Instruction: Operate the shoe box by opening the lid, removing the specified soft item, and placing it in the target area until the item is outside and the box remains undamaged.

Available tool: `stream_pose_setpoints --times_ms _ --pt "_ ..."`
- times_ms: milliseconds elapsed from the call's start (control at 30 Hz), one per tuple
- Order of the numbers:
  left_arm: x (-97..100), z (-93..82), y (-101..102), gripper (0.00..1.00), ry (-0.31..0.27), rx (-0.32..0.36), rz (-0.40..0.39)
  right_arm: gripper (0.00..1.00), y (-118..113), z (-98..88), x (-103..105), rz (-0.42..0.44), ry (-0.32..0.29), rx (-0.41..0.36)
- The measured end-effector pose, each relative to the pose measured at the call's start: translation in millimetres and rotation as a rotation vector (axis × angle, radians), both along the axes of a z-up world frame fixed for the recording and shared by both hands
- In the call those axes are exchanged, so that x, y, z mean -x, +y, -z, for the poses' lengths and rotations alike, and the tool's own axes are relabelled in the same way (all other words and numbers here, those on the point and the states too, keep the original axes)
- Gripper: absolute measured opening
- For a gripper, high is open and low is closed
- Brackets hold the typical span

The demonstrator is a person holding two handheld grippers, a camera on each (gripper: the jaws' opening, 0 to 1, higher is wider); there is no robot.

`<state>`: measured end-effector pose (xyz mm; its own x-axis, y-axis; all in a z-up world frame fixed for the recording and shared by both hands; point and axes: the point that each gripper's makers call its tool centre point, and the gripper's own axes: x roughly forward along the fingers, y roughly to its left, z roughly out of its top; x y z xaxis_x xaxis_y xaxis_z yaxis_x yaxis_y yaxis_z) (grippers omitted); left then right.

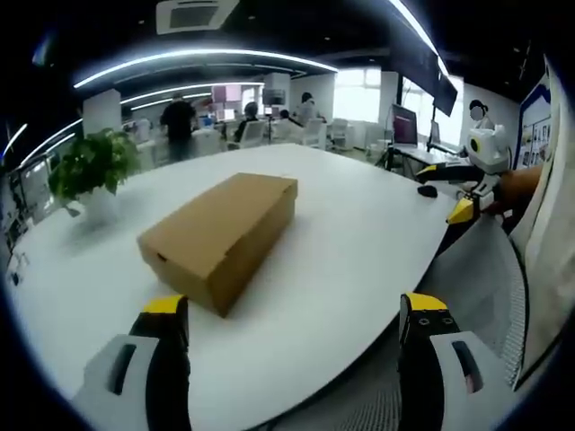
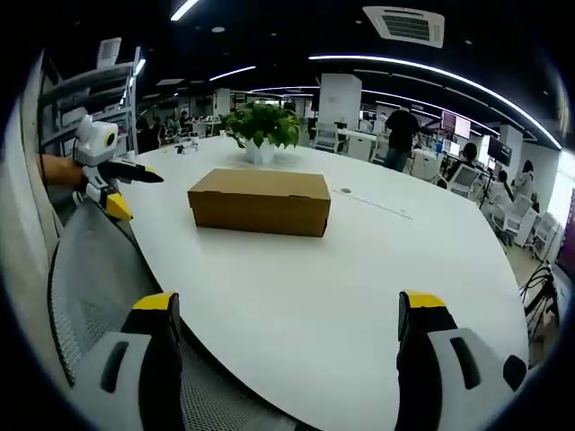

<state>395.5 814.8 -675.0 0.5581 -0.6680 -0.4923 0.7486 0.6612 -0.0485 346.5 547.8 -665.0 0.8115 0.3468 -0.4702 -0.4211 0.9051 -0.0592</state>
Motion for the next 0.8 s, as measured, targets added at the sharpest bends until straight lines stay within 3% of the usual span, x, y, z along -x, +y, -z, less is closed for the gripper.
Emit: stream_pose_setpoints --times_ms 800 --pt "1.1 -1.4 1.4 1.0 -0.004 -0.001 -0.001 0.96 -0.9 -0.4 1.6 0.004 0.0 -0.001"
